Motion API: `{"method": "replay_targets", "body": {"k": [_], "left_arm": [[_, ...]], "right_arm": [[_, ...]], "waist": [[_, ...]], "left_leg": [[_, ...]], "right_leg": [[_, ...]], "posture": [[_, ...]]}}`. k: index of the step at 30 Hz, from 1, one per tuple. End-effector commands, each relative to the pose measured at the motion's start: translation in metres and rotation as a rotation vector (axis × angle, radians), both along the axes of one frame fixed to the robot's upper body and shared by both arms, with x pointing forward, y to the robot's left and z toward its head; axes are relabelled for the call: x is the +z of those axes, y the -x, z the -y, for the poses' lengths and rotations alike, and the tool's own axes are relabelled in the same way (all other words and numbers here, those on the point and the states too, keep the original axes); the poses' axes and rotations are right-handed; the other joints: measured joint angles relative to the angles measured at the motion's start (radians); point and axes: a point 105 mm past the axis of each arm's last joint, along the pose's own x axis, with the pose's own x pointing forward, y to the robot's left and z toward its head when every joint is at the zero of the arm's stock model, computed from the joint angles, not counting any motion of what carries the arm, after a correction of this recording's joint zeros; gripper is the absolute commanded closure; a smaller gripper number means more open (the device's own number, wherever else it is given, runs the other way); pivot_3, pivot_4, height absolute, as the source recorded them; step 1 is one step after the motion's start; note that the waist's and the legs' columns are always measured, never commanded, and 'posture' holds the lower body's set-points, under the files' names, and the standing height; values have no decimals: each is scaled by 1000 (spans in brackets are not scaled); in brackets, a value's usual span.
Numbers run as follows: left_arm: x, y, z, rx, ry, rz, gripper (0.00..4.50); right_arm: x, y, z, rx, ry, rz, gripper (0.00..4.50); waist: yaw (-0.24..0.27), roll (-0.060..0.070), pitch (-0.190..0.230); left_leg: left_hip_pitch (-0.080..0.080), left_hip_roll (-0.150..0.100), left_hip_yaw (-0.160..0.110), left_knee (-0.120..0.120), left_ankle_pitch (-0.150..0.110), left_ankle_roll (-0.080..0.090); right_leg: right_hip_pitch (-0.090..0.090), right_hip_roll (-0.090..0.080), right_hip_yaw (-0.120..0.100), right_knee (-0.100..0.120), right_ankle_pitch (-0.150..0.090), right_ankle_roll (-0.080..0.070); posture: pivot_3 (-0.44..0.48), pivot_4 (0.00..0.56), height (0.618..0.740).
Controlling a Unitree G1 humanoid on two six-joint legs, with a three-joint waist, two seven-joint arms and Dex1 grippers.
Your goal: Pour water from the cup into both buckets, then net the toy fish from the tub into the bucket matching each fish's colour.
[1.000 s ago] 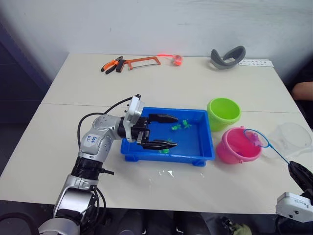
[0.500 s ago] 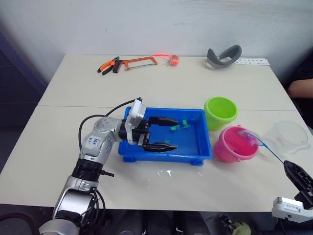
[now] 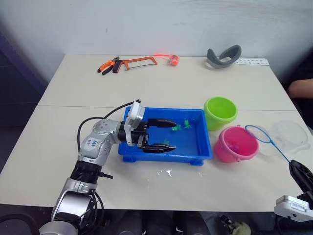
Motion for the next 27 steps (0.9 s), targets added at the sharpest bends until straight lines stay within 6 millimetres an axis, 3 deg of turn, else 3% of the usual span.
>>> {"method": "replay_targets", "body": {"k": [1, 5, 10, 13, 19, 21, 27], "left_arm": [[6, -5, -13, 48, 17, 43, 48], [10, -10, -31, 124, 46, 50, 48], [12, -13, -57, 236, 56, 61, 48], [3, -16, -90, 365, 38, 58, 48], [-6, 0, -118, 484, 13, 68, 48], [-10, 6, -127, 526, 2, 58, 48], [-19, 16, -139, 605, -7, 32, 48]], "right_arm": [[25, -10, -15, 97, -232, 24, 4500], [43, -28, -32, 223, -567, -69, 4500], [66, -46, -59, 412, -818, -230, 4500], [64, -61, -80, 473, -941, -472, 4500], [64, -71, -95, 472, -993, -697, 4500], [62, -79, -96, 459, -899, -728, 4500], [53, -99, -89, 377, -879, -819, 4500]], "waist": [[-1, 0, 0], [-6, 0, 0], [-4, 0, 0], [-1, 0, 0], [5, 0, 0], [4, 0, 0], [2, -1, 0]], "left_leg": [[0, 0, 0, 0, 0, 0], [1, 2, 0, 0, 0, 0], [1, 3, 0, 1, -1, 1], [1, 2, -1, 1, -1, 2], [-1, -1, -4, 1, -2, 4], [-2, -2, -4, 1, -2, 5], [-2, -3, -3, 2, -2, 6]], "right_leg": [[0, 0, 0, 0, 0, 0], [1, -1, 0, 1, 0, 0], [1, -2, -1, 5, 0, -1], [1, -6, -1, 6, 0, -1], [1, -13, -7, 5, 0, -1], [1, -14, -8, 3, 0, 0], [1, -15, -8, -2, 1, 1]], "posture": [[0, 150, 740], [0, 150, 740], [0, 150, 740], [0, 150, 740], [0, 150, 740], [0, 150, 740], [0, 150, 740]]}}
